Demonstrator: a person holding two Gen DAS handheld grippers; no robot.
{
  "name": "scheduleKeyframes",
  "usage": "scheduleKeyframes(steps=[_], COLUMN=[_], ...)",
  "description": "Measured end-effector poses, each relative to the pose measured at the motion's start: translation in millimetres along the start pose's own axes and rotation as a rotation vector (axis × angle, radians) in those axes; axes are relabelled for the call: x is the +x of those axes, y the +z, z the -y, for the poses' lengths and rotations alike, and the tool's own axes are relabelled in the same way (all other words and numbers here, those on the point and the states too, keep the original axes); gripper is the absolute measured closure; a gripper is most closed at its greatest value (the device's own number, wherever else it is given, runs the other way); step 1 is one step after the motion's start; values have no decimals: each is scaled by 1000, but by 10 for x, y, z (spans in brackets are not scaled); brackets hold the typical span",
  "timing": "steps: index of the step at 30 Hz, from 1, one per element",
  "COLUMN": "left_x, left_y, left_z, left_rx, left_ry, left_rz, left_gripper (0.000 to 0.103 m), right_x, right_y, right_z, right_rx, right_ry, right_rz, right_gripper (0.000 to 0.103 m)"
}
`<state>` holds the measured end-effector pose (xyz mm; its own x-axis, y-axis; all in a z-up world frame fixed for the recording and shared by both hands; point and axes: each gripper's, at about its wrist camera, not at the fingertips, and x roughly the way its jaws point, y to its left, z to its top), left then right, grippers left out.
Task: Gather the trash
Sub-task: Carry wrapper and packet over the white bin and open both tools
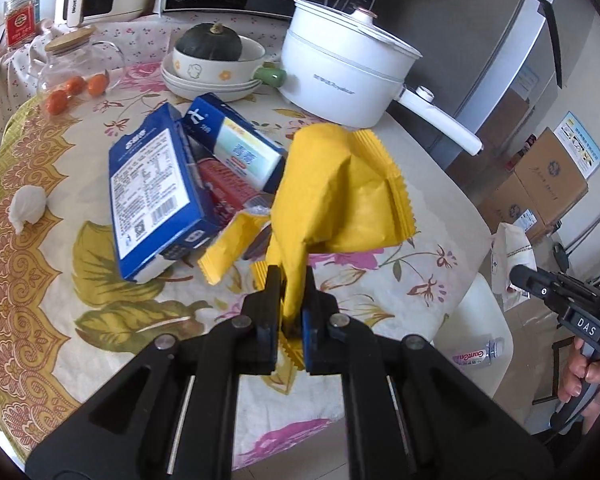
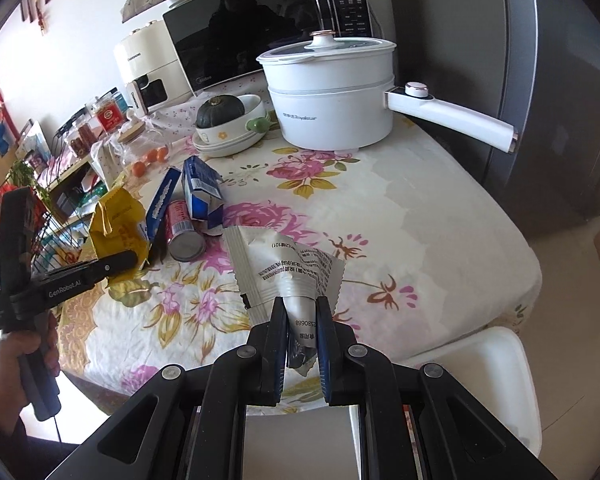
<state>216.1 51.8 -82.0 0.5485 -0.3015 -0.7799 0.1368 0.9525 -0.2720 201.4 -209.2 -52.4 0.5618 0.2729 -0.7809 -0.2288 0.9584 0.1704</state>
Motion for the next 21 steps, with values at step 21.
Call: scheduleKeyframes(steps=[21], left_x=[363], left_y=[-250], left_z=[1188], left_rx=[181], left_ry=[-165], left_rz=[-97], left_gripper=[93], right_x=[-476], right_y=[-444], right_z=[919], right_rx=[99], right_ry=[-123], right_rz=[-17], right_gripper=[89])
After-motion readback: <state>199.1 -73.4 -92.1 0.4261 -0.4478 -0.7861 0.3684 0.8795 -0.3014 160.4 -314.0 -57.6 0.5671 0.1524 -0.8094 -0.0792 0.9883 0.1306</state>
